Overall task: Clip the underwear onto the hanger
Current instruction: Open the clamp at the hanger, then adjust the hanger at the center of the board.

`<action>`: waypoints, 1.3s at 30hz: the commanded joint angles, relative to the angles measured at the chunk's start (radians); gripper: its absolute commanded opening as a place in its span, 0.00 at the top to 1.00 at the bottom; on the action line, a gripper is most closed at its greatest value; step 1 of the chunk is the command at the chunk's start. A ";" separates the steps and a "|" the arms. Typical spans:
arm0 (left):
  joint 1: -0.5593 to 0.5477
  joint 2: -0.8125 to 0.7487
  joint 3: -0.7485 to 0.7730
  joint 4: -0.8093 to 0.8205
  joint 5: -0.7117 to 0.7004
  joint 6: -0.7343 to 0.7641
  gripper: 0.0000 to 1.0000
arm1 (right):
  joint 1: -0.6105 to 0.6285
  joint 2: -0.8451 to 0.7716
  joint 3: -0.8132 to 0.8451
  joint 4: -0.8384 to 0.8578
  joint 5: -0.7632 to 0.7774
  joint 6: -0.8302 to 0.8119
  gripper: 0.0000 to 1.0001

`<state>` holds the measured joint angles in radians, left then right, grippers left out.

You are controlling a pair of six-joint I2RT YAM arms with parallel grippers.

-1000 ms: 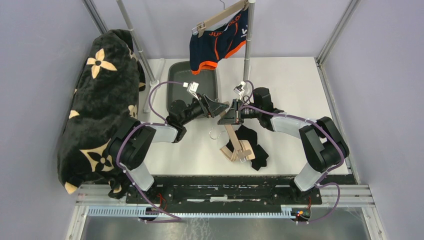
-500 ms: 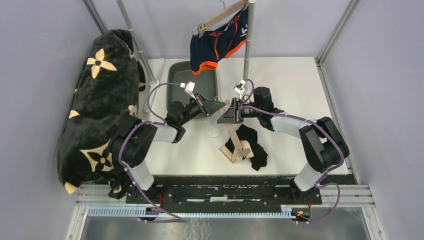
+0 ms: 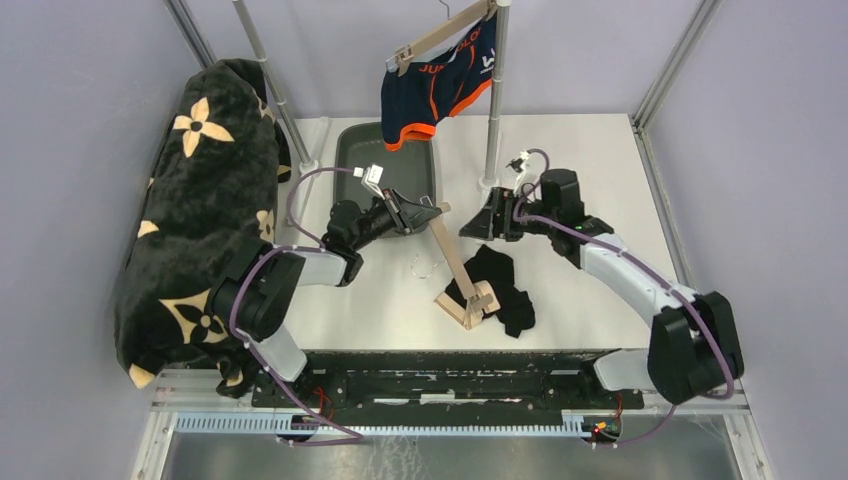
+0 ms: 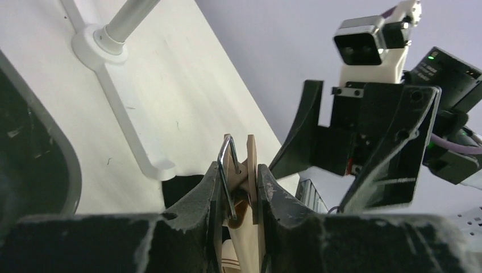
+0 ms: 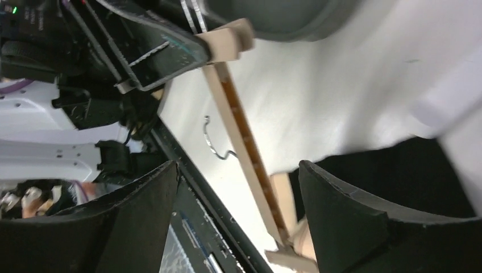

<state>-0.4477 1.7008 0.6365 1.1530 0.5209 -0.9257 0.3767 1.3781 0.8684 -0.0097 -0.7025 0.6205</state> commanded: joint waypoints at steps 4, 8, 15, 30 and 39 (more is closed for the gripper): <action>0.039 -0.101 0.023 -0.166 0.101 0.118 0.97 | -0.070 -0.101 0.064 -0.323 0.303 -0.175 0.13; 0.043 -0.125 0.070 -0.349 0.168 0.161 0.97 | -0.067 -0.020 0.106 -0.393 0.285 -0.205 0.22; 0.044 -0.168 0.025 -0.418 0.229 0.161 0.97 | 0.035 0.063 0.158 -0.455 0.315 -0.282 0.23; 0.044 -0.233 -0.029 -0.456 0.188 0.166 0.97 | 0.305 0.307 0.277 -0.516 0.470 -0.363 0.28; 0.046 -0.241 -0.032 -0.454 0.183 0.166 0.97 | 0.356 0.413 0.277 -0.452 0.485 -0.326 0.30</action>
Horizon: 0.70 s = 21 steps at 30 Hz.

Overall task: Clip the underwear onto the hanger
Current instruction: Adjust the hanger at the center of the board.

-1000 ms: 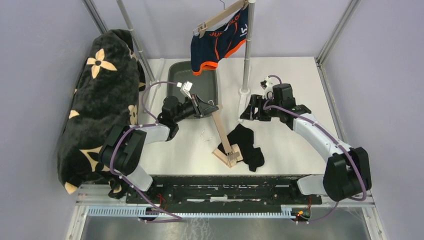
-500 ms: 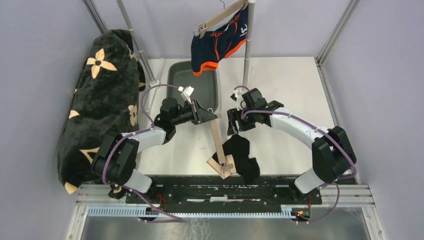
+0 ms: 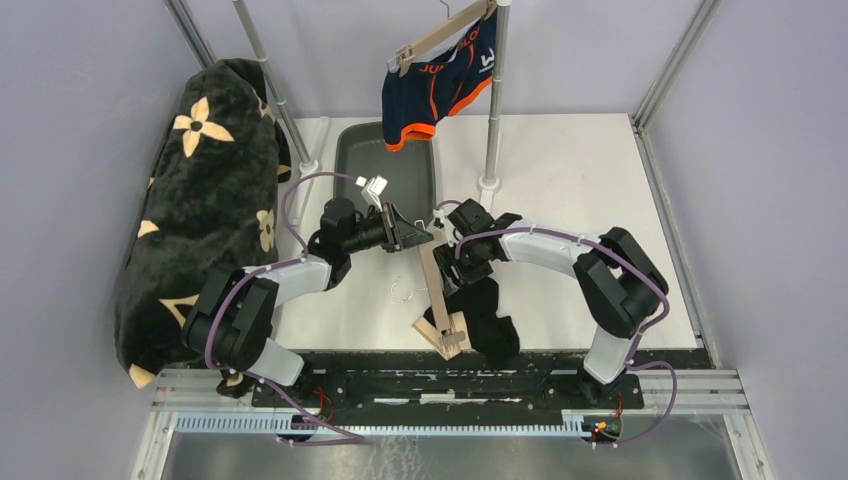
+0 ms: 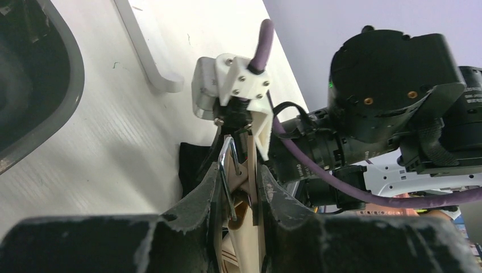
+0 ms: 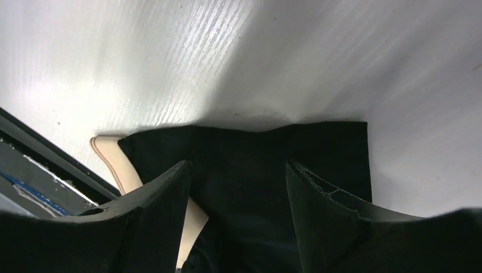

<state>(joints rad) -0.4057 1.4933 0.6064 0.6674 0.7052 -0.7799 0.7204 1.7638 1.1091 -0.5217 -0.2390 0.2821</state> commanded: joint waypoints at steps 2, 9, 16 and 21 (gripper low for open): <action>0.003 -0.036 -0.003 0.031 -0.003 0.021 0.97 | 0.012 0.044 0.031 0.077 0.024 0.020 0.33; 0.006 -0.041 -0.004 0.031 -0.006 0.020 0.97 | 0.016 0.086 0.020 0.124 0.056 0.059 0.68; 0.014 -0.054 -0.007 0.033 -0.005 0.018 0.97 | 0.003 0.018 0.003 0.106 0.196 0.105 0.99; 0.012 -0.064 -0.001 0.088 0.033 -0.008 0.97 | -0.090 -0.118 -0.028 0.105 0.277 0.189 1.00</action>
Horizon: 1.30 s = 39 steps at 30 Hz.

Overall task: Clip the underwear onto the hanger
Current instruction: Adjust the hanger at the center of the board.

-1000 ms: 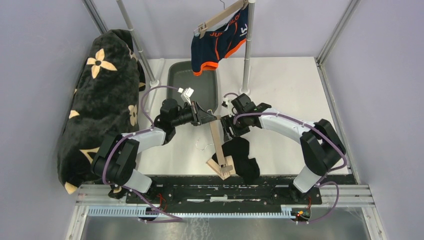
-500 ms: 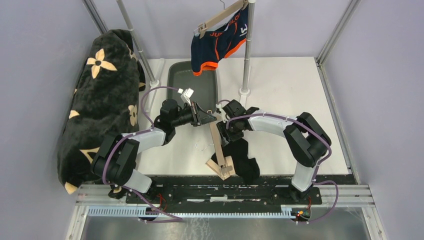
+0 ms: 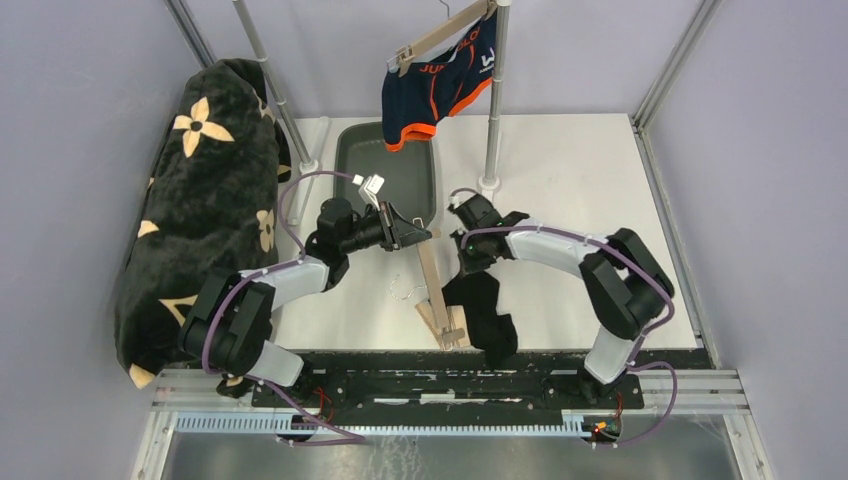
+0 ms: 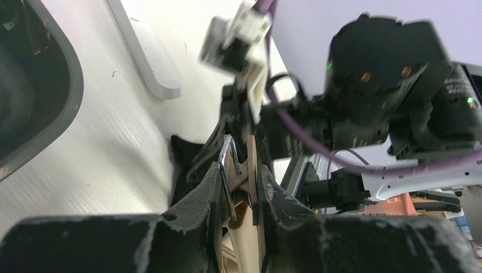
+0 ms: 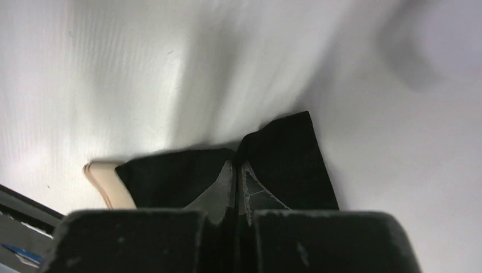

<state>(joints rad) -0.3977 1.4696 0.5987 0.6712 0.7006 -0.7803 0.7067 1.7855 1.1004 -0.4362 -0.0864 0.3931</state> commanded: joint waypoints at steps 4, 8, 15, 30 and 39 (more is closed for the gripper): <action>-0.004 -0.032 0.016 0.111 0.076 -0.007 0.97 | -0.206 -0.236 -0.089 0.069 0.128 0.157 1.00; -0.028 0.039 0.031 0.165 0.107 -0.016 0.97 | -0.300 -0.259 -0.112 0.038 0.150 0.178 0.94; -0.064 0.233 0.066 0.349 0.135 -0.107 0.97 | -0.312 -0.340 -0.157 0.105 0.128 0.104 0.29; -0.063 0.332 0.065 0.439 0.112 -0.143 0.97 | -0.085 -0.172 -0.101 0.165 0.028 -0.048 0.29; -0.059 0.347 0.060 0.421 0.105 -0.140 0.97 | -0.034 -0.116 -0.161 0.290 0.074 -0.078 0.29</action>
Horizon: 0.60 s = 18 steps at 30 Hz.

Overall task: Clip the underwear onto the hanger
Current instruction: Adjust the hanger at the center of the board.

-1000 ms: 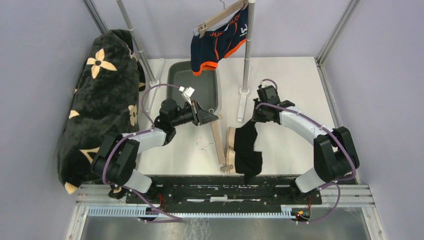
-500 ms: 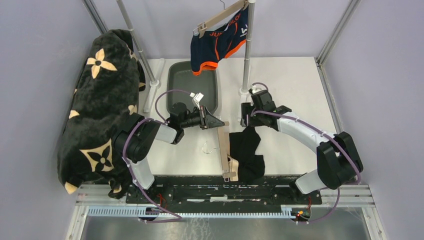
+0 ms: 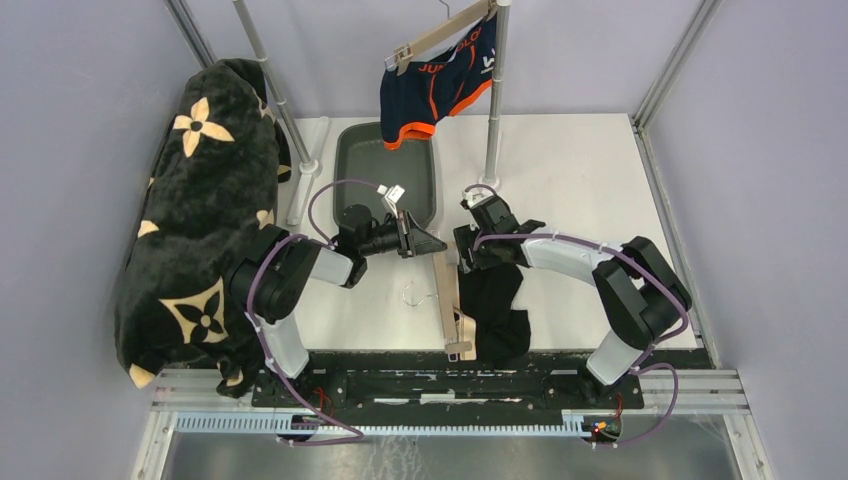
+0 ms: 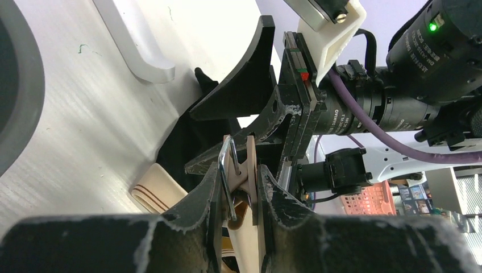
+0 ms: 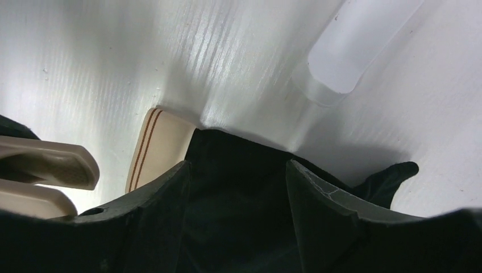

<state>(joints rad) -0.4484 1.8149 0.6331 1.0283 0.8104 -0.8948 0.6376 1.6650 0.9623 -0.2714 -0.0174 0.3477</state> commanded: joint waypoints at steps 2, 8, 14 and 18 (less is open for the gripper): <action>-0.007 -0.001 0.021 0.062 -0.006 -0.025 0.97 | 0.037 0.004 -0.036 0.159 0.010 -0.036 0.29; 0.007 -0.017 -0.003 0.062 -0.017 -0.029 0.97 | 0.039 0.029 -0.055 0.200 0.012 -0.037 0.31; 0.026 -0.043 -0.022 0.062 -0.030 -0.042 0.97 | 0.044 0.082 -0.055 0.193 -0.010 -0.030 0.49; 0.045 -0.056 -0.031 0.063 -0.031 -0.047 0.97 | 0.049 0.100 -0.054 0.161 0.005 -0.028 0.65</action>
<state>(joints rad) -0.4232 1.8099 0.6098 1.0271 0.7879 -0.8974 0.6743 1.7218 0.9070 -0.0811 -0.0006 0.3176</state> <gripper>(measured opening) 0.268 0.427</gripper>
